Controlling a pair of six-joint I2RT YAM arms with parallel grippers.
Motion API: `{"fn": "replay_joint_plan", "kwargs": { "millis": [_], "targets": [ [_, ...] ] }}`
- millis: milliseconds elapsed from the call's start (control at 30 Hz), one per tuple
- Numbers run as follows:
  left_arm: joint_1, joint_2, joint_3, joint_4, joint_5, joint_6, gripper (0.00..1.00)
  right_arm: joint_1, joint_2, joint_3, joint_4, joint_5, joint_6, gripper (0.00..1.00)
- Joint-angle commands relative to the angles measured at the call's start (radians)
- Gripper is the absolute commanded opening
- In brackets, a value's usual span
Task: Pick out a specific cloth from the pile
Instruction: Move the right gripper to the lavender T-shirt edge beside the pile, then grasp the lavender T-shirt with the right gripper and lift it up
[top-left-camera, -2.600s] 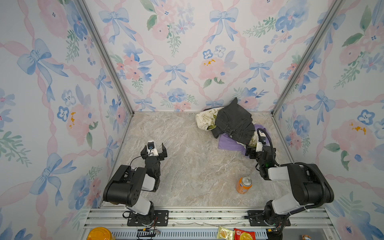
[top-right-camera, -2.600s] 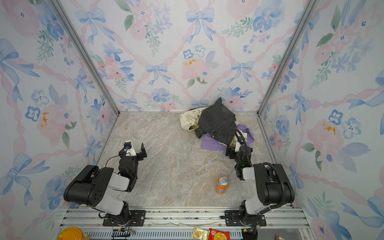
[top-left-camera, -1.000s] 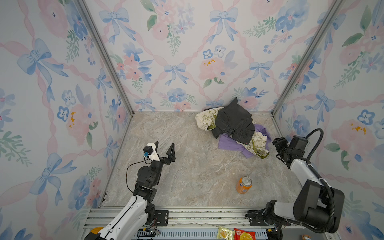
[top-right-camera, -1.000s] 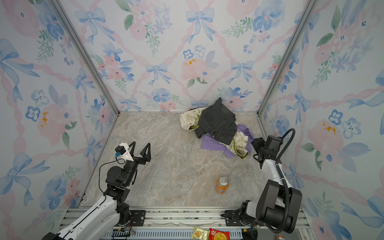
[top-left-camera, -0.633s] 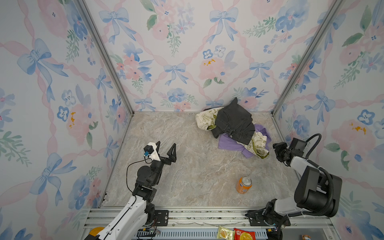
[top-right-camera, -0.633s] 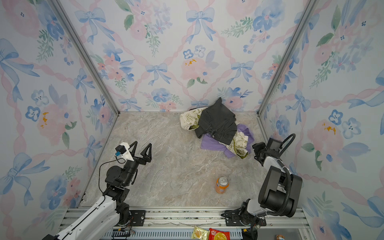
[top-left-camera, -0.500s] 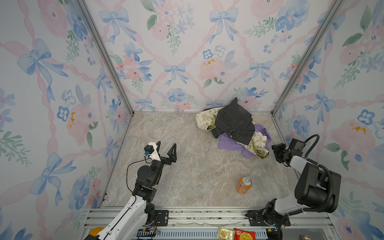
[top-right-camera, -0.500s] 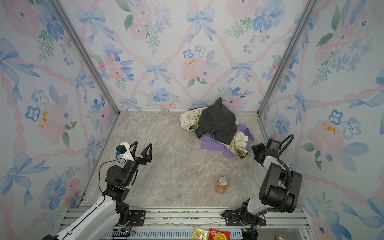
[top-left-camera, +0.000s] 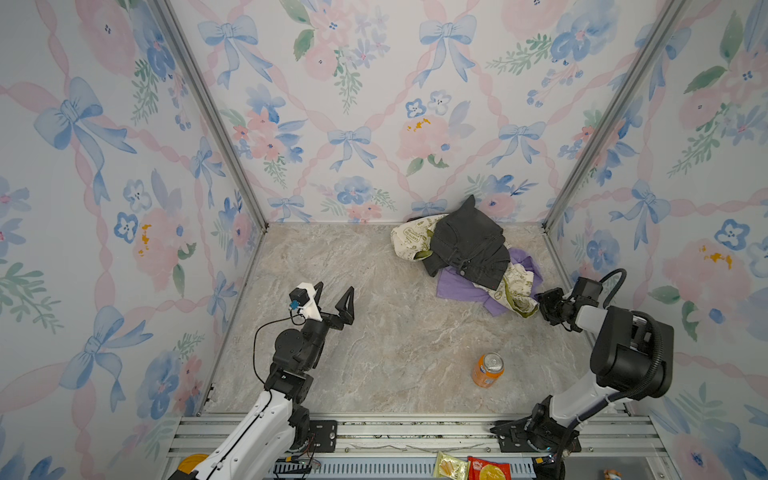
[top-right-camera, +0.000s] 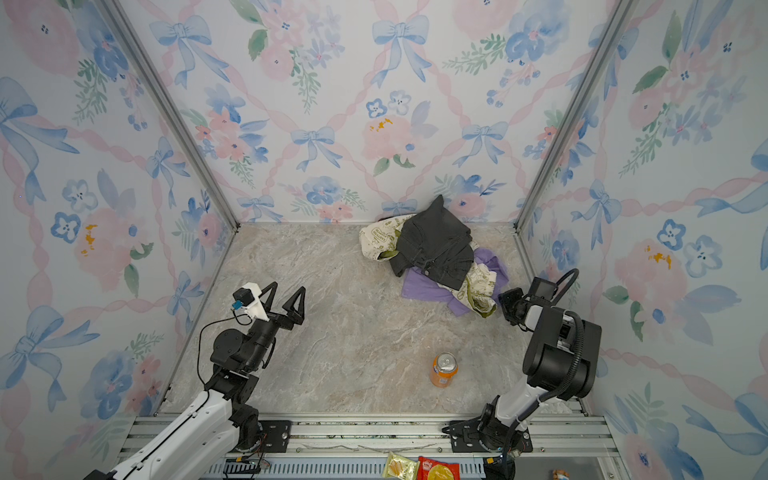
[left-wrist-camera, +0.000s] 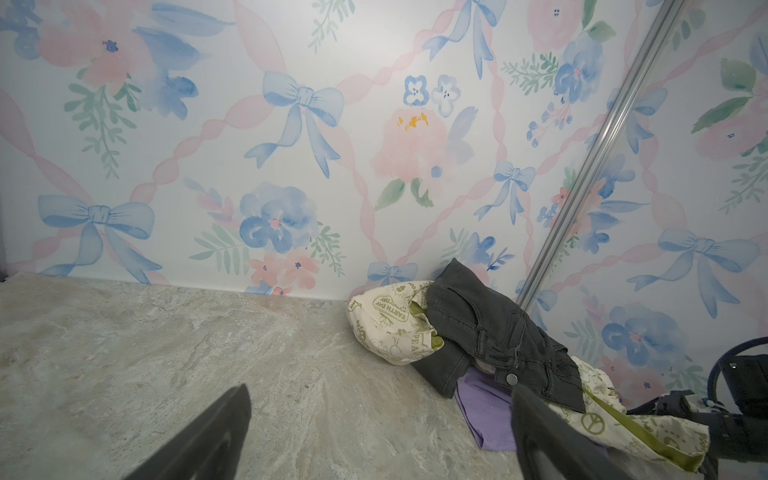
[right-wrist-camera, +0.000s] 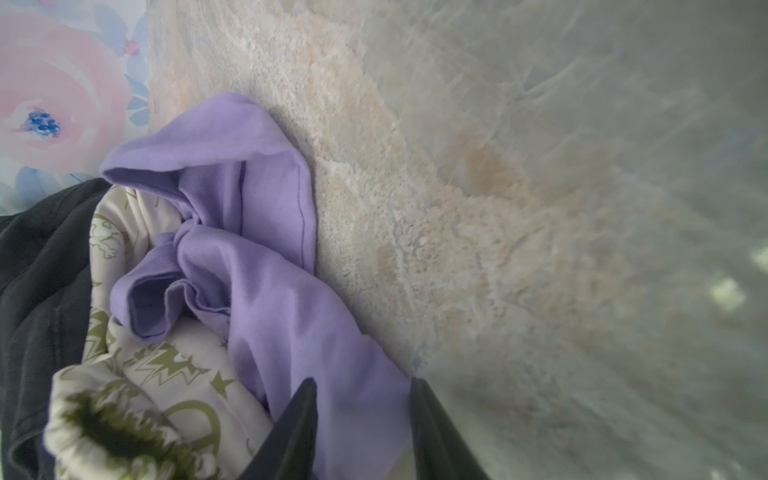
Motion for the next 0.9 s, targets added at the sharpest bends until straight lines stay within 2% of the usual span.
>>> {"fn": "replay_joint_plan", "kwargs": {
  "millis": [0, 100, 200, 267, 333, 400, 633, 867],
  "targets": [
    [-0.003, -0.015, 0.031, -0.008, 0.016, -0.01, 0.98, 0.018, 0.033, 0.032, 0.02, -0.018, 0.006, 0.39],
    [-0.004, -0.021, 0.034, -0.016, 0.016, -0.01, 0.98, 0.027, 0.055, 0.038, 0.027, -0.022, 0.012, 0.27],
    [-0.003, -0.032, 0.035, -0.024, 0.011, -0.009, 0.98, 0.029, 0.054, 0.031, 0.042, -0.028, 0.025, 0.23],
    [-0.004, -0.037, 0.036, -0.031, 0.005, -0.013, 0.98, 0.028, 0.037, 0.022, 0.045, -0.021, 0.029, 0.15],
    [-0.003, -0.042, 0.035, -0.037, -0.002, -0.014, 0.98, 0.029, 0.011, 0.013, 0.058, -0.019, 0.037, 0.12],
    [-0.003, -0.048, 0.037, -0.044, -0.004, -0.014, 0.98, 0.027, -0.019, 0.001, 0.076, -0.024, 0.049, 0.01],
    [-0.004, -0.054, 0.043, -0.056, -0.011, -0.013, 0.98, 0.029, -0.135, -0.02, 0.164, -0.052, 0.091, 0.0],
    [-0.005, -0.049, 0.043, -0.058, -0.013, -0.014, 0.98, 0.047, -0.291, 0.012, 0.143, -0.014, 0.075, 0.0]
  ]
}}
